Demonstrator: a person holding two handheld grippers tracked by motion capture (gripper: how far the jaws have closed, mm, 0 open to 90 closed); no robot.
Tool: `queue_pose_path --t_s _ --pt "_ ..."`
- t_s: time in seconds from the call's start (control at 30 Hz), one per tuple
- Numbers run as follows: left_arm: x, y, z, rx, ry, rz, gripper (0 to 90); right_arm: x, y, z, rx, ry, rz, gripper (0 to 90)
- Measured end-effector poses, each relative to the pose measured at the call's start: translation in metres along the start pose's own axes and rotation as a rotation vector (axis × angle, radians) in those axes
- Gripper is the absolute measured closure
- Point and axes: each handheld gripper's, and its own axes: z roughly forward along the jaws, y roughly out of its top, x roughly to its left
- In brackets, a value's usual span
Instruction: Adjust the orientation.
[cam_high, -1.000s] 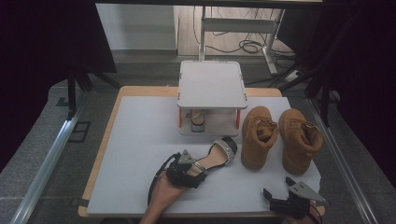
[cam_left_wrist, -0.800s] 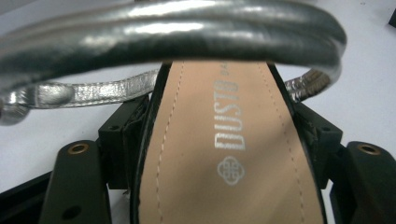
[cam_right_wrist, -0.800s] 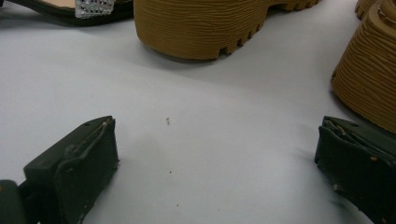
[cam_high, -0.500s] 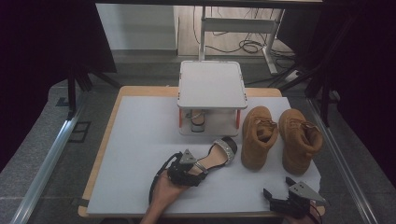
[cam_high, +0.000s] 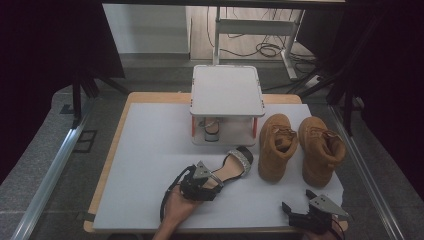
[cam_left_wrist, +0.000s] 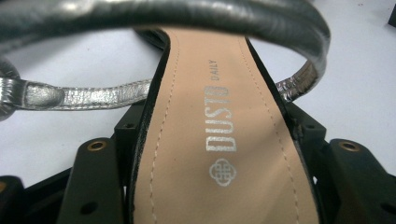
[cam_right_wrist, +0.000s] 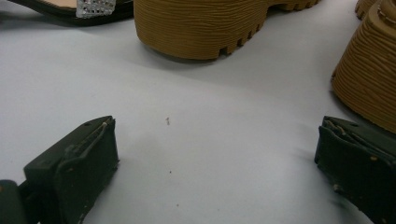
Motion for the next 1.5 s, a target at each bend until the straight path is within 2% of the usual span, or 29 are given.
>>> queue_pose_path --t_s 0.27,0.87,1.2,1.37,1.5 --pt "0.001 -0.001 -0.008 -0.021 0.031 -0.016 39.2 0.0 0.0 0.0 0.0 0.0 0.0 0.0" --pt "0.0 0.01 -0.021 -0.08 0.055 -0.038 39.2 0.0 0.0 0.0 0.0 0.0 0.0 0.0" --pt "0.007 0.023 -0.012 -0.112 0.096 -0.079 39.3 0.0 0.0 0.0 0.0 0.0 0.0 0.0" --pt "0.011 0.033 -0.002 -0.115 0.122 -0.099 39.3 0.0 0.0 0.0 -0.001 0.0 -0.002 0.0" --pt "0.014 0.038 0.004 -0.123 0.128 -0.119 39.3 0.0 0.0 0.0 -0.001 0.0 -0.002 0.0"
